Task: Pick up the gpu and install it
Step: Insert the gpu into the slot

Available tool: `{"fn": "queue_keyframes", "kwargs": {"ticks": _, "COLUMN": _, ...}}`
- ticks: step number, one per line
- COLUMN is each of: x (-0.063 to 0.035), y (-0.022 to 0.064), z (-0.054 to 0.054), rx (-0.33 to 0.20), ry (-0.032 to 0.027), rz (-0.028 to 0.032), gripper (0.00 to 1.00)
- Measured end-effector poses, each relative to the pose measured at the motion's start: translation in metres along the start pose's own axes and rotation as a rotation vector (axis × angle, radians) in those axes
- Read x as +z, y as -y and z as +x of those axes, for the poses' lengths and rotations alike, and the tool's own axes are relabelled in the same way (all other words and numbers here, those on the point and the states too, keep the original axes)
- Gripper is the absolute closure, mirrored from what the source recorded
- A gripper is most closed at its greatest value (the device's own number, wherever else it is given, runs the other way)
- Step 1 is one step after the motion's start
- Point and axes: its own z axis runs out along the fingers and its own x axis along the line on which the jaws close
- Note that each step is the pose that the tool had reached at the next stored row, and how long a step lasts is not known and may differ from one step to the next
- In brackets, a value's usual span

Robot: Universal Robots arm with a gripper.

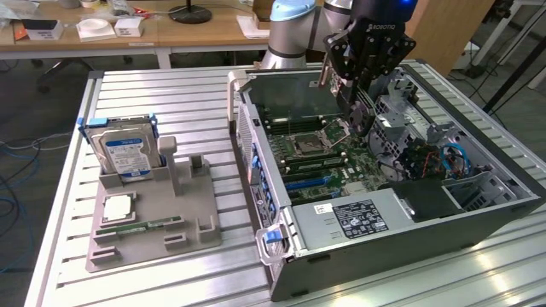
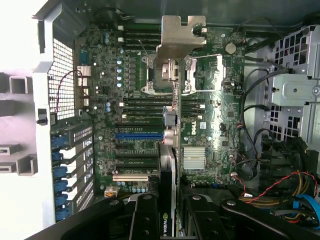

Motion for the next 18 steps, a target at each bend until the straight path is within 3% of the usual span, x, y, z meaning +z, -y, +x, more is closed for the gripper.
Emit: {"fn": "queue_keyframes", "kwargs": {"ticks": 18, "x": 0.0, "y": 0.0, "z": 0.0, "rx": -0.173, "ry": 0.0072, "rz": -0.004, "gripper": 0.74}}
